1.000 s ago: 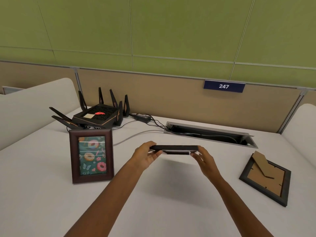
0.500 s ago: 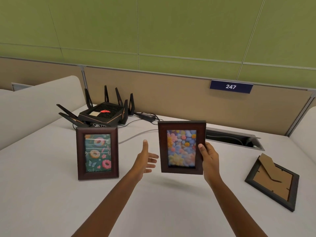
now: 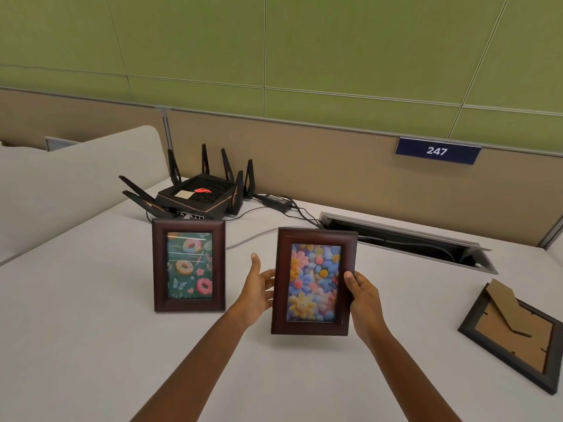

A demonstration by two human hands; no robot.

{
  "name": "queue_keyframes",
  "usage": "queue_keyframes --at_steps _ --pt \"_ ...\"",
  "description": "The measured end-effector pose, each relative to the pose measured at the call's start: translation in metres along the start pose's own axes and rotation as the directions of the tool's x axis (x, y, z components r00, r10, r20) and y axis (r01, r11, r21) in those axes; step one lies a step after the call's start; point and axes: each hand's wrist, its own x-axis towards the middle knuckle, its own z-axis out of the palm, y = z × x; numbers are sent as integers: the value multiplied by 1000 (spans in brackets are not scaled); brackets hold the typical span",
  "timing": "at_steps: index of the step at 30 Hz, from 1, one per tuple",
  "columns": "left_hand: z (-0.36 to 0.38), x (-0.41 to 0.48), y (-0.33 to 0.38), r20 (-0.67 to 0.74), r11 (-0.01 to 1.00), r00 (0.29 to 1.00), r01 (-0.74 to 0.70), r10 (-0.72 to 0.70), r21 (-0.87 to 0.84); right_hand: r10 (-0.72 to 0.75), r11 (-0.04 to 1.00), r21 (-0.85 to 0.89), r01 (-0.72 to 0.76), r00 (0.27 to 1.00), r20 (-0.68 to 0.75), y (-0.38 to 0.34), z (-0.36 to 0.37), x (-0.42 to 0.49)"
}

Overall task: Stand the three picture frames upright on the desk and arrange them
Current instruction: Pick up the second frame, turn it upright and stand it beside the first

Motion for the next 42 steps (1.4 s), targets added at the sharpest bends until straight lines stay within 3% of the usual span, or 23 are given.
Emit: queue_keyframes --at_steps 7,17,24,34,38,42 --pt "-12 7 -8 -25 998 998 -57 57 -35 14 1000 -2 -14 1000 -12 10 23 19" --pt "-24 11 -54 -276 943 904 -293 327 158 -9 998 -60 7 999 -31 24 46 49" --pt "-27 8 -69 -260 867 859 -333 441 369 18 998 -62 -19 1000 -17 32 52 54" --pt "-30 5 -76 -257 828 839 -338 480 447 13 995 -100 -9 999 39 33 47 52" --pt "-27 1 -83 -231 715 791 -334 567 614 -12 972 -232 26 998 61 36 40 47" --pt "-19 -12 -87 -108 463 710 -329 696 823 -50 891 -451 48 999 7 48 20 34"
